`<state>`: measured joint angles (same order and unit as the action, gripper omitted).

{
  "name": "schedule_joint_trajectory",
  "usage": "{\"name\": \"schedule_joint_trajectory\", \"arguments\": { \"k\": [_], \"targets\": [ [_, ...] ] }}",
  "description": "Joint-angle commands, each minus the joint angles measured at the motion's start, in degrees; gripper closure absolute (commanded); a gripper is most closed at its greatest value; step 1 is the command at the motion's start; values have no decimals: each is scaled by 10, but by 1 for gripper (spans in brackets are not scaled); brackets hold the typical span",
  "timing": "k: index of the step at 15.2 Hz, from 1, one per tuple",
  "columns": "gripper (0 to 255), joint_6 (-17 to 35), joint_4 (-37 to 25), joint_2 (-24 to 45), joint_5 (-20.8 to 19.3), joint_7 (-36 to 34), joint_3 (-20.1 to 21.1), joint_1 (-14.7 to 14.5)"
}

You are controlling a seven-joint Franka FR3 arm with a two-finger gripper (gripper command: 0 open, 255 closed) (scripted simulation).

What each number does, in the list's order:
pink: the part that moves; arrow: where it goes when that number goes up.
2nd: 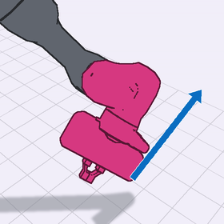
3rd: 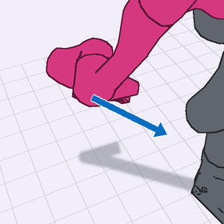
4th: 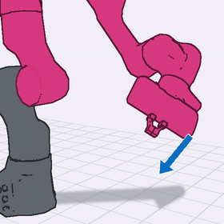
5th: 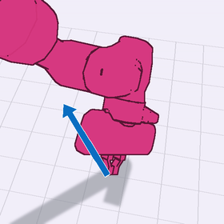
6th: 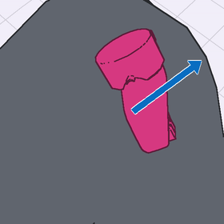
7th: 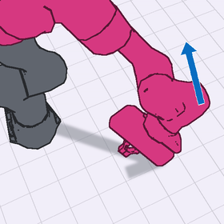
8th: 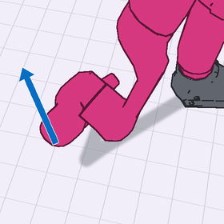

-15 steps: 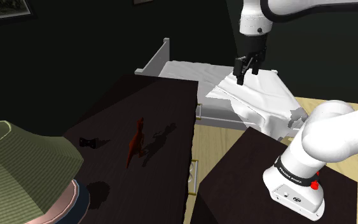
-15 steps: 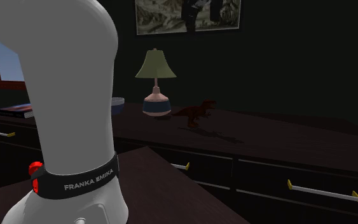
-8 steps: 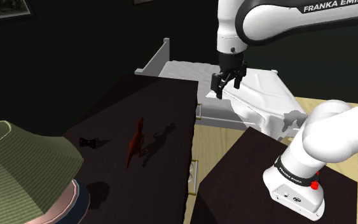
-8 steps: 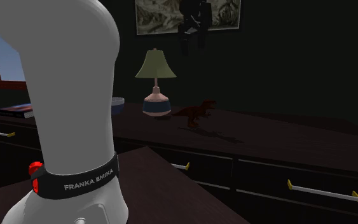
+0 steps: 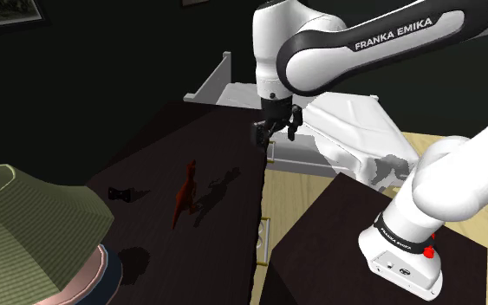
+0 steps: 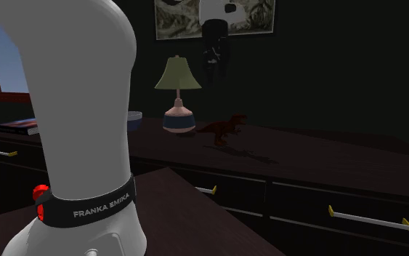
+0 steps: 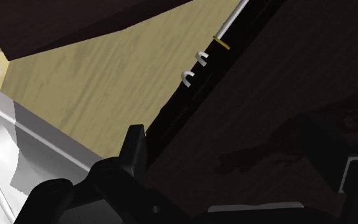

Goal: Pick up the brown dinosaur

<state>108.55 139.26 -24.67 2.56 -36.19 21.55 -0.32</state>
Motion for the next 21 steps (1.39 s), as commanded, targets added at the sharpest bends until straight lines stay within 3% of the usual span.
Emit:
{"name": "schedule_joint_trajectory", "arguments": {
  "k": [1,6,11,15,21],
  "targets": [
    [0,28,-13,40,-3,-40,23,2],
    [0,81,-69,154,-39,-142,71,11],
    [0,112,-146,281,-108,-254,97,5],
    [0,118,-224,383,-170,-336,95,-21],
    [0,103,-368,529,-239,-424,64,-82]
  ]
}}
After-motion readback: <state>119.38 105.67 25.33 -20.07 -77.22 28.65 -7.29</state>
